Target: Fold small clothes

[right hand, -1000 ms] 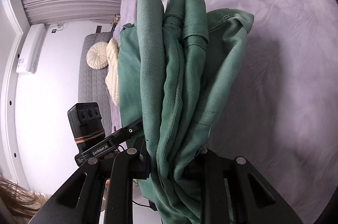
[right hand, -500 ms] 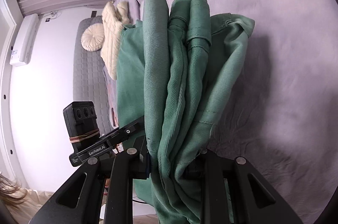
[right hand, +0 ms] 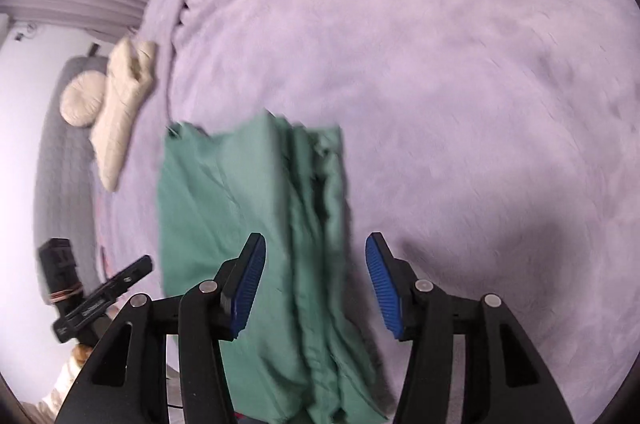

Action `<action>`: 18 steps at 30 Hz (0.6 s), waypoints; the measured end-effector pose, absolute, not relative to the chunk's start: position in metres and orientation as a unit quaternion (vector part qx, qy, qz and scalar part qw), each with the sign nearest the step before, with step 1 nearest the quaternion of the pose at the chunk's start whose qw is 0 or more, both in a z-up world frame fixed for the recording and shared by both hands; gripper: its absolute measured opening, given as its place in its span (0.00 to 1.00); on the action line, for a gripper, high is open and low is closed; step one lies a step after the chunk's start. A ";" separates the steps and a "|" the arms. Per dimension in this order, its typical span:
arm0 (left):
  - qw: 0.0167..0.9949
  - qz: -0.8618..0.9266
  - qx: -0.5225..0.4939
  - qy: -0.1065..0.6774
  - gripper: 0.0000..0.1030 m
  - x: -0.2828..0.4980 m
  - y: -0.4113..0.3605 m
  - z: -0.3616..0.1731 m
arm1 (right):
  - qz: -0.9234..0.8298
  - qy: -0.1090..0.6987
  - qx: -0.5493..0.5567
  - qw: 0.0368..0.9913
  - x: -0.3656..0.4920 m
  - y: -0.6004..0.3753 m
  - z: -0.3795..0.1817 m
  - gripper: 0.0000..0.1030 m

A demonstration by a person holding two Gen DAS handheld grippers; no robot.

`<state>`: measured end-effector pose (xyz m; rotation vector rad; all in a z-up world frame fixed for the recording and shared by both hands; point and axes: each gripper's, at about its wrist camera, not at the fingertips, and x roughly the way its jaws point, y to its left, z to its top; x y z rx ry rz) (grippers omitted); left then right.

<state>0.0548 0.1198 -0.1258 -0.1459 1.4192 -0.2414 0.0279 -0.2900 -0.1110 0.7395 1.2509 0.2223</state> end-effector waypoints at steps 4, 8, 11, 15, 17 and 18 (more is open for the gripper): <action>0.768 -0.086 -0.049 0.632 0.56 0.085 0.110 -0.132 | 0.117 0.570 0.337 0.740 0.055 -0.276 -0.125 0.24; 0.769 -0.072 -0.019 0.635 0.56 0.105 0.077 -0.150 | 0.088 0.574 0.261 0.771 0.060 -0.245 -0.118 0.02; 0.762 -0.059 -0.011 0.645 0.56 0.112 0.070 -0.169 | 0.076 0.591 0.242 0.765 0.062 -0.250 -0.136 0.03; 0.760 -0.051 0.019 0.648 0.61 0.117 0.063 -0.190 | 0.067 0.602 0.254 0.754 0.073 -0.258 -0.163 0.03; 0.762 -0.047 0.038 0.645 0.65 0.118 0.060 -0.190 | 0.063 0.601 0.261 0.753 0.076 -0.260 -0.164 0.03; 0.761 -0.048 0.041 0.646 0.65 0.118 0.060 -0.187 | 0.063 0.601 0.264 0.752 0.077 -0.261 -0.162 0.03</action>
